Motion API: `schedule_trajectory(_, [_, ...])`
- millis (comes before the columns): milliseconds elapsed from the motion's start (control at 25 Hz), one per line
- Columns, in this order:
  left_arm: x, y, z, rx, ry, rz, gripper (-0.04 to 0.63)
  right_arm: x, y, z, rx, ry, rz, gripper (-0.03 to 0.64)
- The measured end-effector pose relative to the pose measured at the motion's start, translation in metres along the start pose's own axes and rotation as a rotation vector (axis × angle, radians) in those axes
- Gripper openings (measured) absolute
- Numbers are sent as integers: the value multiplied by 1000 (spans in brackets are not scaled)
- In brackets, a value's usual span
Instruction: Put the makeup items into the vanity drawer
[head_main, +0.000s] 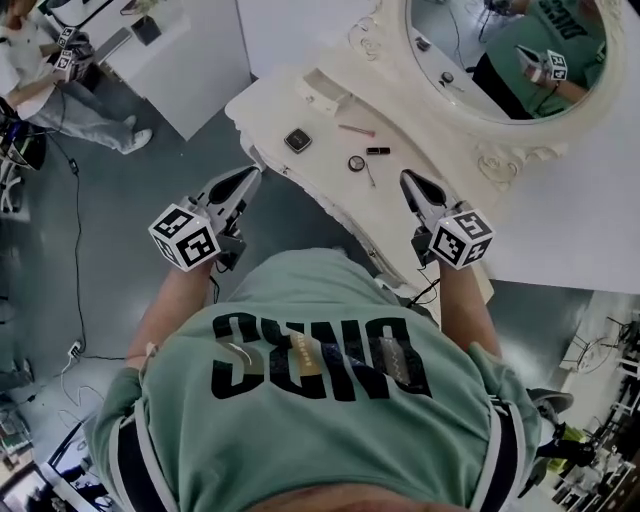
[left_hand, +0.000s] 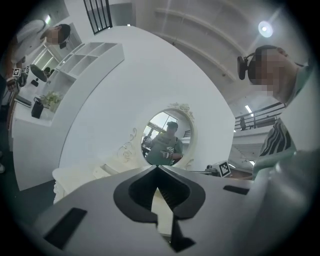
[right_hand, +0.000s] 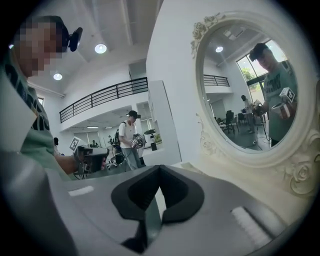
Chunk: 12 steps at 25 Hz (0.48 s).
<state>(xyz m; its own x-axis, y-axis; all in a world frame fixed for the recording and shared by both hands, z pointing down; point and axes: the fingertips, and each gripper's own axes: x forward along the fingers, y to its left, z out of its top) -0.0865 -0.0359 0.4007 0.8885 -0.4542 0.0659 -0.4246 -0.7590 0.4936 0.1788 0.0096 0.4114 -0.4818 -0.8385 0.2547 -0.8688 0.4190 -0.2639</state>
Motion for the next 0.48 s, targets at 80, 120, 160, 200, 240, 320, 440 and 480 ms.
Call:
schedule_trajectory(80, [22, 6, 3, 7, 11, 7, 0, 9, -24, 1, 5, 5, 0, 11])
schedule_trajectory(120, [34, 9, 5, 13, 15, 14, 0, 14, -36, 2, -2, 8, 5, 10])
schedule_trajectory(160, [45, 12, 6, 17, 19, 24, 0, 20, -48, 3, -12, 13, 14, 11])
schedule_trajectory(200, [56, 15, 7, 18, 24, 39, 0, 26, -59, 3, -23, 20, 26, 11])
schedule_trajectory(240, [66, 18, 7, 13, 31, 55, 0, 33, -69, 3, -34, 29, 39, 11])
schedule_trajectory(320, [82, 23, 6, -5, 39, 85, 0, 48, -86, 1, -55, 53, 72, 11])
schedule_trajectory(440, [101, 31, 4, -20, 52, 105, 0, 76, -101, -7, -113, 132, 138, 33])
schedule_trajectory(480, [107, 34, 2, -21, 61, 107, 0, 87, -103, -12, -137, 173, 158, 59])
